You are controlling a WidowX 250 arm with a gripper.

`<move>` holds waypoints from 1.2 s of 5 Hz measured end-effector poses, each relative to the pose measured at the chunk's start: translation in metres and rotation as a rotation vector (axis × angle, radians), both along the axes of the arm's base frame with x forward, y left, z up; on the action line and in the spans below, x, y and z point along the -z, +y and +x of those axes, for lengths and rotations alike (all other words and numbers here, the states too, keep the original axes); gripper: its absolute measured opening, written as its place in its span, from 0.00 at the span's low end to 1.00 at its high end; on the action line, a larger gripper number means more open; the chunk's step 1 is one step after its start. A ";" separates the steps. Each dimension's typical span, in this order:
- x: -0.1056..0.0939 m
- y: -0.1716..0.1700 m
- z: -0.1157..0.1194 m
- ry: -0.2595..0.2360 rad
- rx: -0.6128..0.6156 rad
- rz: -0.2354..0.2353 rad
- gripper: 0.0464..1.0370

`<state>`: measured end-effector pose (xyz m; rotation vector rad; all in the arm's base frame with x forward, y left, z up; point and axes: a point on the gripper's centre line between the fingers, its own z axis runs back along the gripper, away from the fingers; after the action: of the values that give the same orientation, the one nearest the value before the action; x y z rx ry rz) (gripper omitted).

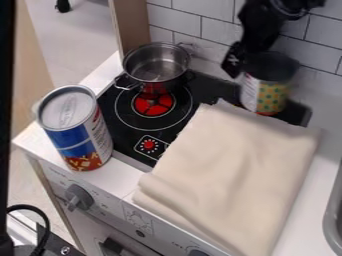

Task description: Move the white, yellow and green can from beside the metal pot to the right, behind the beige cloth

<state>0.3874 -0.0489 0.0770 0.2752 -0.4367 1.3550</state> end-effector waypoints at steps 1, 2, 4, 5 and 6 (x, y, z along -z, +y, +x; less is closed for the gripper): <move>0.000 -0.015 -0.001 -0.022 -0.002 -0.018 0.96; 0.001 -0.034 -0.003 -0.022 0.023 -0.032 0.96; 0.001 -0.053 0.000 -0.005 0.042 -0.065 0.96; 0.010 -0.043 0.001 -0.007 0.063 -0.066 0.96; 0.006 -0.017 -0.001 -0.027 0.053 -0.036 0.96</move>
<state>0.3859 -0.0659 0.0707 0.2141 -0.4394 1.3145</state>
